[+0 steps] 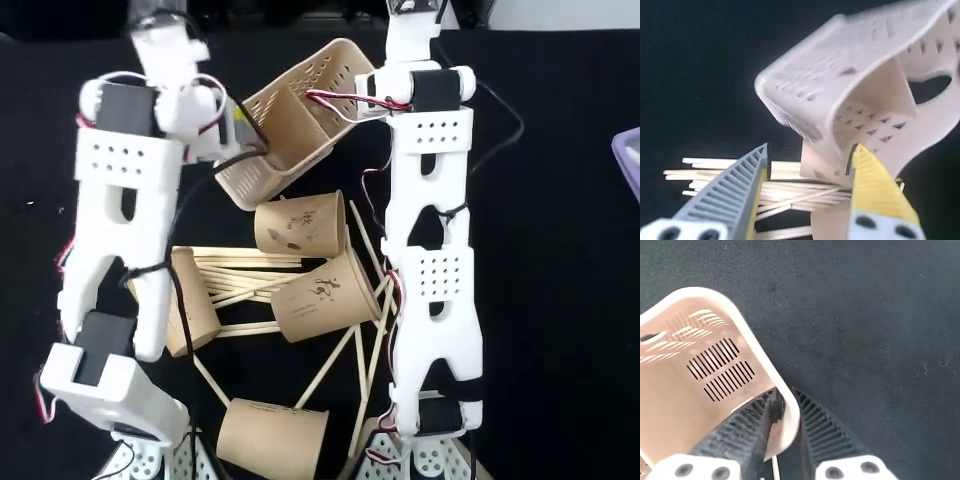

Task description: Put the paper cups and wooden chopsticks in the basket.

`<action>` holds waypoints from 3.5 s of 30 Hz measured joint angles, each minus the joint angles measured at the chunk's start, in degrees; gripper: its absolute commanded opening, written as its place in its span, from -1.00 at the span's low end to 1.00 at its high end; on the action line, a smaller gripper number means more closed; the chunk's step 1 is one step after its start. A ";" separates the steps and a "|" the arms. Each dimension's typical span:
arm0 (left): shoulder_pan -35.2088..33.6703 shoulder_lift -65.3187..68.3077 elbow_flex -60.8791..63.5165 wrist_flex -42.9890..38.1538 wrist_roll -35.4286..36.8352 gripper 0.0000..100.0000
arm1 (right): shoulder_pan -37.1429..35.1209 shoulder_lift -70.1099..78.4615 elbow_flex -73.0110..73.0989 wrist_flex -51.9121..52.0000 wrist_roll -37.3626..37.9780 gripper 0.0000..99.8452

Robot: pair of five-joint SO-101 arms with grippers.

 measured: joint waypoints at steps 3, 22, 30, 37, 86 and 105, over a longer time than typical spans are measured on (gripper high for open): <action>0.26 0.70 7.03 -5.01 0.09 -0.53 | -0.44 0.00 0.00 0.00 0.00 -0.98; -8.88 1.05 11.43 -13.63 -7.91 -0.94 | -1.58 -3.78 6.07 0.09 0.00 -0.98; -10.90 1.41 8.09 -13.01 -9.76 -0.94 | -3.08 -19.16 28.57 0.09 0.00 -0.98; -11.08 2.64 4.48 -13.45 -12.13 -0.94 | -3.08 -30.77 47.03 -0.53 0.00 -0.98; -13.80 11.60 -8.97 5.80 -13.45 -0.94 | -8.09 -72.70 105.85 -38.15 4.04 -0.98; -10.99 -0.62 2.73 4.31 -13.45 -0.93 | -7.91 -82.90 113.41 -37.98 7.12 -0.97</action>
